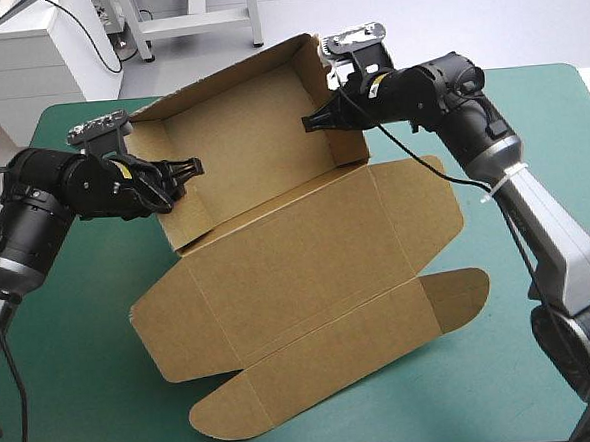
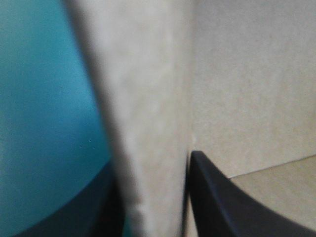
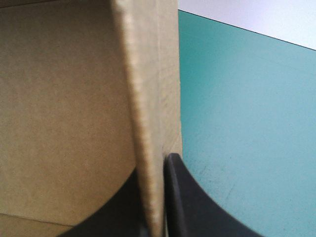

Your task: Fold the box

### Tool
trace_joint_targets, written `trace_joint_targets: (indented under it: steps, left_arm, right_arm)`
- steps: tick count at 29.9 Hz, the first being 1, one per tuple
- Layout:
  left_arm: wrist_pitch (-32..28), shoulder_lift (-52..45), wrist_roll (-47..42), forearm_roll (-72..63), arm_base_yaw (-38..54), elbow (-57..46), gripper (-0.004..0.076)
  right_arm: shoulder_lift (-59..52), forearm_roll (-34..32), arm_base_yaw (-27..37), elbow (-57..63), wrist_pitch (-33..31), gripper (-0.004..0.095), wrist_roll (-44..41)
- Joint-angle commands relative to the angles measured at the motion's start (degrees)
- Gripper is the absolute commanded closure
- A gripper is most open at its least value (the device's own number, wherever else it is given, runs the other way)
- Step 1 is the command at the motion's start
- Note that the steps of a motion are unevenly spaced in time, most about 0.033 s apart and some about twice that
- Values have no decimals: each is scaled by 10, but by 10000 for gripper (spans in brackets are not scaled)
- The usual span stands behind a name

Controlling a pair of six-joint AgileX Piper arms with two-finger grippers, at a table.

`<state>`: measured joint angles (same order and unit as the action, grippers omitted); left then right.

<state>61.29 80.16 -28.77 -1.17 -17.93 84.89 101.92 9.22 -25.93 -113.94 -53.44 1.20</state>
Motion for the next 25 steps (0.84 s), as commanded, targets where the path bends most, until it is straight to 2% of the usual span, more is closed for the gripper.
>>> trace_joint_targets:
  steps: [1,6,9,14,22,25]
  left_arm:
    - [-39,-9,-3,3,-4,17,623]
    - [-72,1,-1,4,-4,17,732]
    - [-96,3,7,4,-4,17,731]
    - [-110,6,89,1,-4,23,731]
    - [-84,44,130,1,-4,93,731]
    - [-63,72,137,1,-4,124,731]
  right_arm:
    - [-42,53,-2,-24,25,910,-18]
    - [-42,46,-2,-24,0,910,-12]
    - [-42,32,-2,-24,-13,910,-12]
    - [-42,-24,-2,-24,-67,910,-16]
    - [-42,-109,-2,-24,-171,910,-24]
    - [-42,-122,-2,-19,-179,910,-27]
